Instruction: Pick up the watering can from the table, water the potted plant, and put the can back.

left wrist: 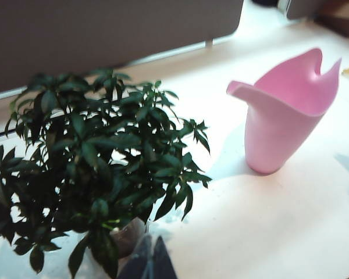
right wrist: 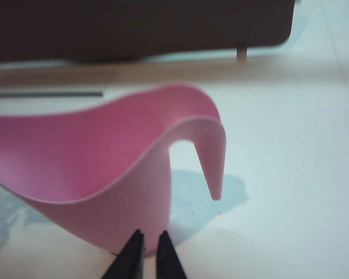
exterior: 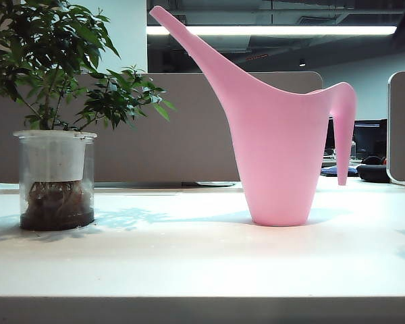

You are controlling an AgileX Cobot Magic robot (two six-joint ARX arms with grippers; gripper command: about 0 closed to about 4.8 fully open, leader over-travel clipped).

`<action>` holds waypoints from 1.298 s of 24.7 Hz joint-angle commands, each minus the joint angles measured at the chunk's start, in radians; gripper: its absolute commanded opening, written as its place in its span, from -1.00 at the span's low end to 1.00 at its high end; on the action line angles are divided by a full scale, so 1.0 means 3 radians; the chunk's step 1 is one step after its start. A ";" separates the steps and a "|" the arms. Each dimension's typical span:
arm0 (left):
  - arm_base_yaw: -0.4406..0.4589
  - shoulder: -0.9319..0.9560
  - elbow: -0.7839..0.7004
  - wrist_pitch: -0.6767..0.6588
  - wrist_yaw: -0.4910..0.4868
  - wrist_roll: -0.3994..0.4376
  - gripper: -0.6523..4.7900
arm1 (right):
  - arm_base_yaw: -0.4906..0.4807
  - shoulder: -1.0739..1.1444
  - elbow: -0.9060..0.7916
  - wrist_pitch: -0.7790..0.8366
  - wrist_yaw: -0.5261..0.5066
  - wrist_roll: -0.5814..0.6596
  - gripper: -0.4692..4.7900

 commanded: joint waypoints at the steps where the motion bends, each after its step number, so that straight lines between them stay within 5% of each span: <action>1: -0.0057 -0.0085 -0.0237 0.0183 0.0018 -0.0003 -0.78 | 0.0003 -0.0392 0.0018 -0.0422 0.0005 0.0032 -0.64; 6: -0.0198 -0.0790 -0.1548 0.1078 0.0004 -0.0055 -0.78 | -0.0001 -0.1251 -0.0025 -0.1269 0.0234 -0.0089 -0.64; 16: -0.0197 -0.1522 -0.3245 0.2420 -0.0273 -0.0224 -0.78 | 0.0000 -0.2729 -0.1157 -0.0343 0.0535 -0.0062 -0.67; 24: -0.0122 -0.1535 -0.4000 0.3403 -0.0361 -0.0224 -0.78 | -0.0001 -0.2752 -0.1998 -0.0070 0.0509 -0.0003 -0.79; 28: 0.0078 -0.1536 -0.4101 0.3461 0.0038 -0.0214 -0.78 | 0.0001 -0.2752 -0.2173 0.0041 0.0254 -0.0216 -0.84; 32: 0.0182 -0.1615 -0.4102 0.3539 0.0097 -0.0210 -0.78 | 0.0001 -0.2752 -0.2346 0.0189 0.0247 -0.0324 -0.84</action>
